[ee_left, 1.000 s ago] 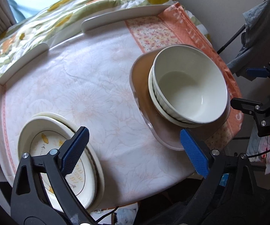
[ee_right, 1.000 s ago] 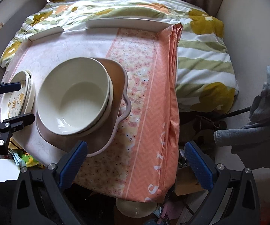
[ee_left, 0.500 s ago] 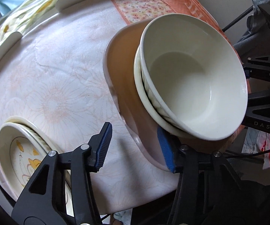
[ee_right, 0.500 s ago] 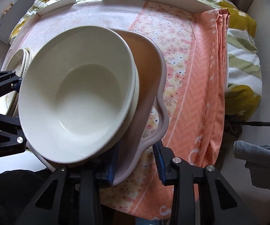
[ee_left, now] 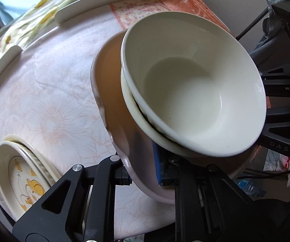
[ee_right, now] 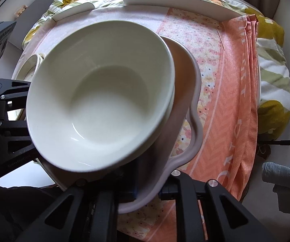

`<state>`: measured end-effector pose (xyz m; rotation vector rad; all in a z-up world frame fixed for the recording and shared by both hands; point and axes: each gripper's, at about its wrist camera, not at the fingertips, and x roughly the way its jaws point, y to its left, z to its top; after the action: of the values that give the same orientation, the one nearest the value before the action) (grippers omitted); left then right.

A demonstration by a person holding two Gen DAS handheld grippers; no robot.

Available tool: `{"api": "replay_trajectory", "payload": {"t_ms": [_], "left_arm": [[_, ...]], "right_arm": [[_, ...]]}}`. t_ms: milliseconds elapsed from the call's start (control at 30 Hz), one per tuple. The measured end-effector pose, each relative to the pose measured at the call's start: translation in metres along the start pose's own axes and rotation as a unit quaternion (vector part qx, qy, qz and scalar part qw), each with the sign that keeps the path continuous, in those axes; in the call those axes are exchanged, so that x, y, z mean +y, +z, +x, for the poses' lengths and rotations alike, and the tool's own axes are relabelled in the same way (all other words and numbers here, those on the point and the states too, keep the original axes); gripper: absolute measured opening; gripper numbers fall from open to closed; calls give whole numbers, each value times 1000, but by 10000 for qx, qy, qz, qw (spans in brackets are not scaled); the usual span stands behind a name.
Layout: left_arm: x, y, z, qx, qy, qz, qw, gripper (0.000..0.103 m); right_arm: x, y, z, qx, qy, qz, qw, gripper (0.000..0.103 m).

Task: Organize plates and bowls
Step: 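Grasp the rim of the pink basin holding the bowls with both grippers, then carry the basin with bowls onto the plate stack and lower it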

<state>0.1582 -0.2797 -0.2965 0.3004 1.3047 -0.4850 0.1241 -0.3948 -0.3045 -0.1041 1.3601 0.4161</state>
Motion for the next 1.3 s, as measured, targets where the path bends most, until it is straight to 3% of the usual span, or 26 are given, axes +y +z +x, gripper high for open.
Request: {"api": "replay_trajectory", "payload": {"t_ms": [367, 767, 1000, 1300], "left_arm": [[22, -7, -76, -388, -92, -455, 9982, 13], [105, -61, -159, -709, 138, -509, 9961, 13], [167, -103, -162, -537, 185, -488, 9972, 13], [215, -129, -123, -255, 204, -259, 9991, 13]], "right_arm": [[34, 33, -66, -218, -142, -321, 9991, 13], [134, 68, -95, -626, -225, -444, 9968, 13], [205, 80, -76, -627, 5, -194, 9978, 13], [255, 81, -24, -518, 29, 197, 9985, 13]]}}
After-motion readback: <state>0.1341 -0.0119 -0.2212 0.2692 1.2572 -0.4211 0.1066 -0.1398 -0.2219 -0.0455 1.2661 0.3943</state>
